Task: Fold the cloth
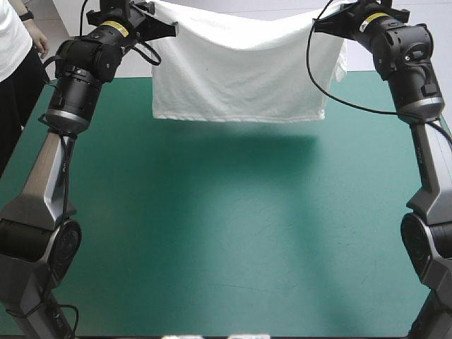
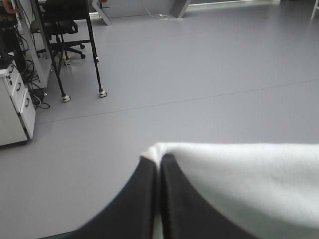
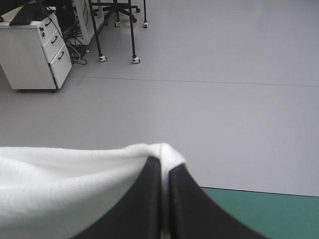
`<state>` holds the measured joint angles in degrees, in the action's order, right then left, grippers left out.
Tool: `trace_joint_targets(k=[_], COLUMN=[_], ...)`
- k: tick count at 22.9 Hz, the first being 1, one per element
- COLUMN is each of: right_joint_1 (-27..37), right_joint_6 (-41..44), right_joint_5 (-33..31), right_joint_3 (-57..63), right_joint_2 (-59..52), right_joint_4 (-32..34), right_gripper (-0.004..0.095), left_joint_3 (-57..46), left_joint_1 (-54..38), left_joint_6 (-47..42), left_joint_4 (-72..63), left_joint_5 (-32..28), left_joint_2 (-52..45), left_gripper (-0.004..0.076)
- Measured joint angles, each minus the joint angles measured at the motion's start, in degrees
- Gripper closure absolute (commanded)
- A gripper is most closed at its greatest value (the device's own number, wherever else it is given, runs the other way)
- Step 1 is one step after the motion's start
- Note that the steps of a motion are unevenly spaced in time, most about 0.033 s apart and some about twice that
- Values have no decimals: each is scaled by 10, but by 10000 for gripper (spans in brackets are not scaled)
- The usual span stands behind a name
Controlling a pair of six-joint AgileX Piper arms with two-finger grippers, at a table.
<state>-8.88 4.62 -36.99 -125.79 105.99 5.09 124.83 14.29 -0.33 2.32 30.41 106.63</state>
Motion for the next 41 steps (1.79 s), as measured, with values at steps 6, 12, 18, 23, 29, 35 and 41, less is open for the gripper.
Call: trace_joint_targets(k=[6,12,18,23,29,35,41], right_joint_1=[0,0,0,0,0,0,0], right_joint_6=[13,16,13,8,6,5,5], right_joint_5=[-48,-102,-35,27,41,40,14], right_joint_3=[0,85,269,431,583,744,839], right_joint_2=[57,126,70,-28,-120,-248,-349], right_joint_4=[3,-25,-11,-12,-37,-69,-84], right_gripper=[925,925,925,925,925,925,925], left_joint_3=[1,-29,-169,-412,-605,-758,-846], left_joint_1=[0,0,0,0,17,70,80], left_joint_6=[0,-26,-45,-54,-56,-98,-128], left_joint_4=[0,0,-1,-3,-11,-12,-12], left_joint_5=[-4,75,17,-62,-77,-64,-34], left_joint_2=[79,170,105,-30,-156,-258,-334], left_gripper=[734,734,734,734,734,734,731])
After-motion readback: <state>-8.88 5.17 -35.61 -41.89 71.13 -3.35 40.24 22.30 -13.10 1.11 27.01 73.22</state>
